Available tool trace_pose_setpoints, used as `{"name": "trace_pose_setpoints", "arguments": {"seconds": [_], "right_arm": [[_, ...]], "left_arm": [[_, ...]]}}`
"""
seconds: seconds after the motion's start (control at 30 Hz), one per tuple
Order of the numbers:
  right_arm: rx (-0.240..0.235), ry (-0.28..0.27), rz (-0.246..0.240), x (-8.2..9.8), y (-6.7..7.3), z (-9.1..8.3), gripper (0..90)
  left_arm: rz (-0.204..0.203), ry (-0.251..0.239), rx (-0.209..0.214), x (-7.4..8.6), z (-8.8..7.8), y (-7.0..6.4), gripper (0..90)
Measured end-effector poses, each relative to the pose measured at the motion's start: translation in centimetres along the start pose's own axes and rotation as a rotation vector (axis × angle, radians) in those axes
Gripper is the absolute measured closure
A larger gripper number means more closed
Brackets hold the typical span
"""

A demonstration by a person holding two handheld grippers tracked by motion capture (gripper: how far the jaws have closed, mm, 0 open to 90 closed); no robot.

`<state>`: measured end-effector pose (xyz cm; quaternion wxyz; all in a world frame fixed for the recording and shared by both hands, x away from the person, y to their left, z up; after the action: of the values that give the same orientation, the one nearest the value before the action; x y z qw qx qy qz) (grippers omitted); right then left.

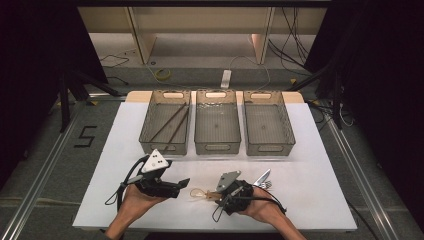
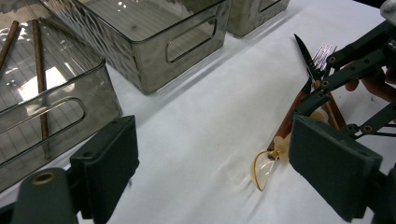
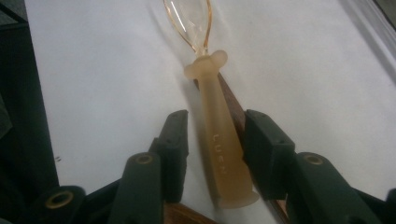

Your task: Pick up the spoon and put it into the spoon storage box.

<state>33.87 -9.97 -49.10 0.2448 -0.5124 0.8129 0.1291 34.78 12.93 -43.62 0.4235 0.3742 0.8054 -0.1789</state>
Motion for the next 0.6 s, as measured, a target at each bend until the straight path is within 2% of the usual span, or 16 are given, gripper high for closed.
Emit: {"name": "trace_pose_setpoints", "arguments": {"seconds": [0.13,0.3,0.6], "right_arm": [[0.023,0.005,-0.005,0.00,0.07,-0.02,66.0],[0.004,0.053,-0.030,0.21,0.41,0.45,69.0],[-0.018,0.060,-0.056,0.10,0.35,0.45,73.6]], "left_arm": [[-0.003,0.005,-0.003,0.08,-0.01,-0.01,15.6],[0.002,0.011,-0.001,0.09,0.04,-0.06,15.6],[0.001,0.012,-0.005,0.11,0.10,-0.07,15.7]]}}
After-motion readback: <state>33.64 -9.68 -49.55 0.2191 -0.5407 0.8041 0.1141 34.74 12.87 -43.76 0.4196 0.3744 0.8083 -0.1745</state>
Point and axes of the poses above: each handheld gripper's, and its own axes: z roughly forward along the jaws, x roughly out of its underside, y roughly to its left, the point moved 3 cm from there along z, roughly forward along the jaws, and after that the axes turned 6 degrees about z, right-handed, at the moved point
